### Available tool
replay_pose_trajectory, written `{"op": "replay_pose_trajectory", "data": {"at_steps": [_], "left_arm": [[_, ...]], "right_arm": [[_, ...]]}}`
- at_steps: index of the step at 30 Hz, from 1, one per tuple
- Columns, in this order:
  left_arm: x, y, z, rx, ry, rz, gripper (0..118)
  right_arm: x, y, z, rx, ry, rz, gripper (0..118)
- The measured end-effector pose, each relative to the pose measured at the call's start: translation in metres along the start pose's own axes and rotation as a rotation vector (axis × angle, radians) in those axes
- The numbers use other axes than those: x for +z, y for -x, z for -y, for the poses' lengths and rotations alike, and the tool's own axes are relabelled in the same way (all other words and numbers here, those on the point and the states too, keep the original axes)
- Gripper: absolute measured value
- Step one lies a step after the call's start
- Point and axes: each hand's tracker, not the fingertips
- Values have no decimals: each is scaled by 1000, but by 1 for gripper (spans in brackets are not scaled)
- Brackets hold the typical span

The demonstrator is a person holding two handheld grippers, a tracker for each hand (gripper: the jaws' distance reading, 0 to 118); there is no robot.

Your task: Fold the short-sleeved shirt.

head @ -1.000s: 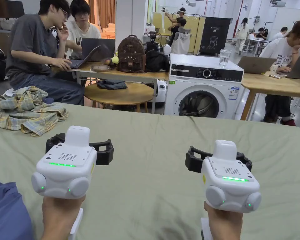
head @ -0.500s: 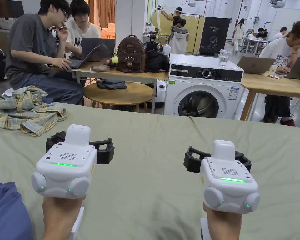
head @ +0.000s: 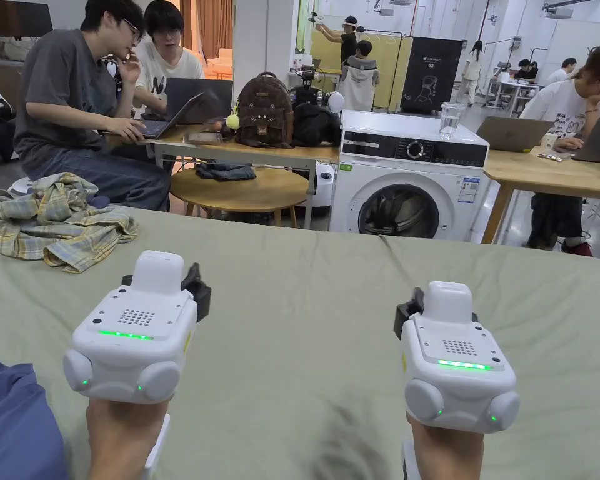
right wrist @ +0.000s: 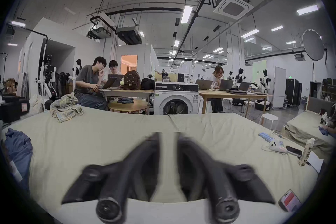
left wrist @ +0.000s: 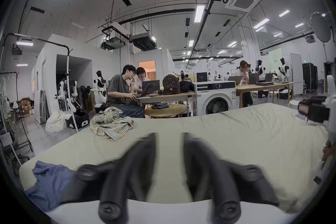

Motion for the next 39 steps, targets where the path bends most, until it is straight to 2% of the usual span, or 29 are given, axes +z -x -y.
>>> {"op": "replay_pose_trajectory", "data": {"at_steps": [2, 13, 17, 22, 28, 32, 36, 37, 38, 39], "left_arm": [[-4, -1, 2, -28, 3, -38, 0], [-4, 14, 3, 28, 27, 6, 0], [-4, 28, 2, 42, 78, -49, 0], [6, 70, 5, 88, 109, -103, 0], [32, 131, 3, 82, 177, -212, 0], [46, 174, 10, 85, 283, -265, 0], [58, 202, 19, 96, 459, -247, 0], [62, 205, 21, 103, 481, -246, 2], [63, 211, 24, 119, 523, -238, 15], [63, 218, 29, 133, 550, -246, 34]], "right_arm": [[2, 0, 0, 1, -7, 15, 0], [6, -2, -1, -32, 5, 2, 0], [8, 6, -5, -26, 17, -26, 0], [9, 38, -6, -29, 30, -87, 0], [12, 96, -4, -10, 44, -206, 0], [15, 135, 1, -2, 61, -281, 0], [18, 162, 7, -3, 85, -343, 0], [19, 166, 9, -1, 86, -350, 0], [20, 171, 11, 6, 89, -358, 0], [20, 174, 14, 12, 91, -369, 0]]}}
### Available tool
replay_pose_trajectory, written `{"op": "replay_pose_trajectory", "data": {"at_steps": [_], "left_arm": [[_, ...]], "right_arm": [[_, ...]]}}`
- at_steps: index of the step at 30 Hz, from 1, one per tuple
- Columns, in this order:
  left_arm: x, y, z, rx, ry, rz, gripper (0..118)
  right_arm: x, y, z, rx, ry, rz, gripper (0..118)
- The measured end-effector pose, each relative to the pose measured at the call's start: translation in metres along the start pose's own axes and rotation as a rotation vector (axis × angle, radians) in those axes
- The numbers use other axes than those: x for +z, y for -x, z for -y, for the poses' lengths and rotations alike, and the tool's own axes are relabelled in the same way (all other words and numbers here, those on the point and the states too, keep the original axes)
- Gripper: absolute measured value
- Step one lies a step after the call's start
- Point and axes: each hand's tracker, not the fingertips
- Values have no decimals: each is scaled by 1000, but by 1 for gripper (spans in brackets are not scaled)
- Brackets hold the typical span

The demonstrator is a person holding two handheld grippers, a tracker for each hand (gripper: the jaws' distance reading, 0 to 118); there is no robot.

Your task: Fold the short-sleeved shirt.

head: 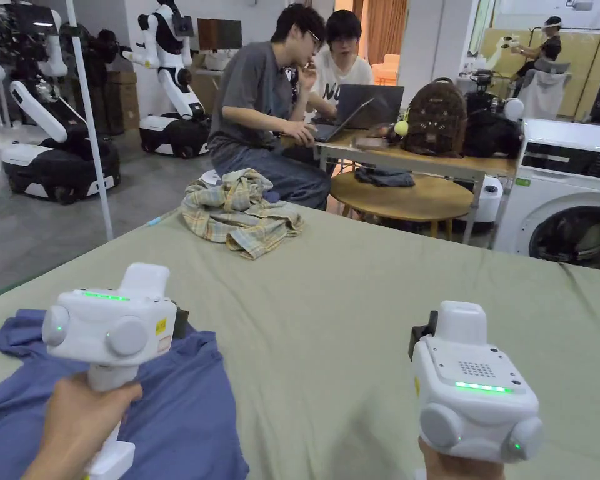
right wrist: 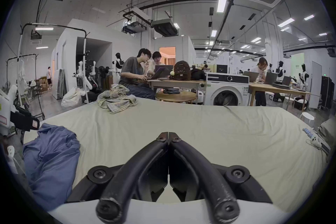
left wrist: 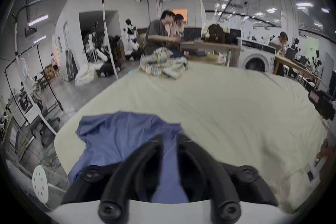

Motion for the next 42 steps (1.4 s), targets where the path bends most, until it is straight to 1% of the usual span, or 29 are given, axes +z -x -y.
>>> {"op": "replay_pose_trajectory", "data": {"at_steps": [1, 2, 5, 10, 11, 13, 16, 17, 19, 20, 21, 22, 23, 24, 25, 26, 28, 31, 35, 36, 38, 41, 42], "left_arm": [[-4, 5, 2, 7, 39, -8, 57], [-7, 10, 4, 23, 83, 5, 74], [-19, 26, 12, 73, 179, 68, 75], [-41, 38, 31, 128, 354, 53, 75], [-47, 39, 36, 135, 390, 86, 75], [-61, 38, 48, 126, 468, 60, 75], [-79, 31, 71, 82, 576, 62, 75], [-83, 26, 79, 65, 562, 64, 75], [-78, 23, 78, 18, 474, 25, 75], [-77, 18, 78, 20, 478, 15, 67], [-76, 14, 78, 14, 478, 19, 55], [-72, 14, 79, 9, 452, 49, 37], [-70, 11, 78, -5, 427, 83, 10], [-69, 6, 78, -37, 416, 58, 0], [-69, 2, 80, -82, 408, 14, 0], [-71, 3, 82, -70, 412, 37, 0], [-67, 8, 82, -53, 392, 36, 0], [-65, 21, 73, -49, 294, 48, 0], [-36, 22, 41, 46, 166, 93, 0], [-30, 20, 30, 51, 141, 80, 0], [-18, 12, 10, 28, 83, 100, 0], [2, -3, -26, 41, -8, 154, 0], [7, -13, -36, 20, -36, 179, 0]], "right_arm": [[-1, 2, 2, 5, 4, -6, 0], [-2, 4, 3, 15, 10, -16, 0], [-3, 8, 7, 39, 23, -26, 0], [-6, 5, 15, 61, 48, -30, 0], [-6, 3, 17, 64, 52, -29, 0], [-6, 3, 20, 72, 60, -21, 0], [-7, 1, 23, 76, 73, -20, 0], [-6, 1, 24, 79, 78, -17, 0], [-6, -1, 25, 82, 82, -14, 0], [-3, -1, 25, 82, 82, -15, 0], [-2, -1, 25, 84, 81, -14, 0], [-2, -2, 25, 87, 82, -13, 0], [-2, -3, 25, 90, 83, -13, 0], [-2, -3, 26, 94, 84, -11, 0], [-2, -4, 26, 95, 85, -10, 0], [-2, -5, 26, 93, 85, -9, 0], [-1, -8, 26, 88, 86, -6, 0], [2, -13, 25, 82, 81, -3, 0], [7, -21, 19, 76, 68, 8, 0], [8, -24, 18, 74, 65, 14, 0], [9, -30, 15, 68, 60, 25, 0], [14, -42, 9, 63, 46, 43, 0], [15, -46, 7, 62, 43, 51, 0]]}}
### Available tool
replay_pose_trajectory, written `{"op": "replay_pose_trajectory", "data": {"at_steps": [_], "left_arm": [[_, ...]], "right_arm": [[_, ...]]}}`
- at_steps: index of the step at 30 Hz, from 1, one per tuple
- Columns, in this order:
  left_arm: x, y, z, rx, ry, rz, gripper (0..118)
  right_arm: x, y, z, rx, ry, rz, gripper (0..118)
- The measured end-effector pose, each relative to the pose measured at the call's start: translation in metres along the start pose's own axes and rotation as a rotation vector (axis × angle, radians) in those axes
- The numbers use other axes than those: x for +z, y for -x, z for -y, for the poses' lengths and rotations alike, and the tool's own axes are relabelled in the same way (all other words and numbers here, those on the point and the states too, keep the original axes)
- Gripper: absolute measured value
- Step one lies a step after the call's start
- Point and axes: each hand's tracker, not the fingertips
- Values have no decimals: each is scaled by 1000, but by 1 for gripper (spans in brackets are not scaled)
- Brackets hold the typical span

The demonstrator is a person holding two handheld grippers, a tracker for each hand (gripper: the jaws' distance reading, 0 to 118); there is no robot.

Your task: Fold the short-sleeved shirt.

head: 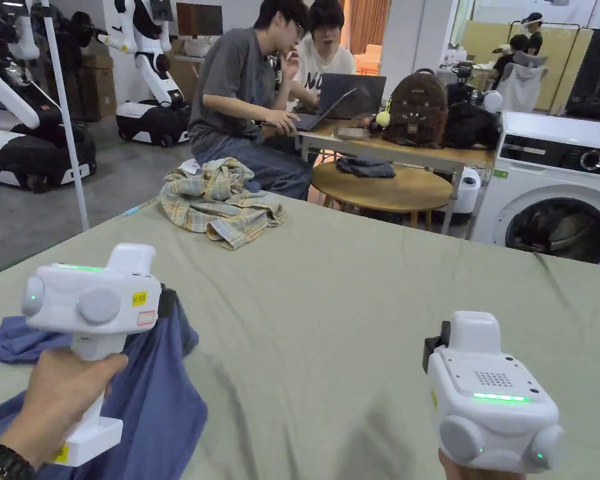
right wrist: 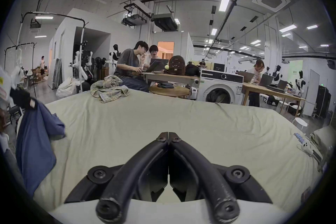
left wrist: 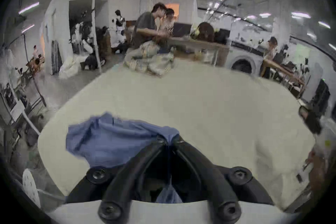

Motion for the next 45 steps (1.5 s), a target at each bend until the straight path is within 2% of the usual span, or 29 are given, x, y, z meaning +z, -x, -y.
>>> {"op": "replay_pose_trajectory", "data": {"at_steps": [7, 13, 20, 25, 33, 34, 35, 36, 38, 40, 45], "left_arm": [[11, -97, -69, -74, -133, 192, 0], [-21, -205, -106, -164, -155, 414, 0], [-44, -351, -77, -296, -69, 651, 0], [-76, -400, -19, -344, 70, 724, 0], [-132, -401, 66, -375, 249, 730, 0], [-137, -398, 71, -365, 267, 726, 5], [-143, -393, 73, -360, 294, 733, 19], [-148, -387, 74, -346, 307, 738, 39], [-152, -371, 71, -316, 331, 751, 43], [-151, -350, 62, -295, 286, 739, 57], [-139, -278, 35, -202, 69, 632, 55]], "right_arm": [[17, -42, -8, -18, -22, 75, 0], [39, -97, -8, -37, -30, 174, 0], [74, -167, 2, -90, -26, 314, 0], [97, -204, 15, -92, -9, 396, 0], [115, -226, 41, -120, 45, 447, 0], [113, -227, 44, -122, 51, 447, 0], [113, -226, 47, -124, 56, 445, 0], [113, -225, 48, -124, 61, 442, 0], [113, -220, 47, -126, 66, 432, 0], [113, -215, 45, -123, 60, 418, 0], [108, -195, 34, -128, 37, 375, 0]]}}
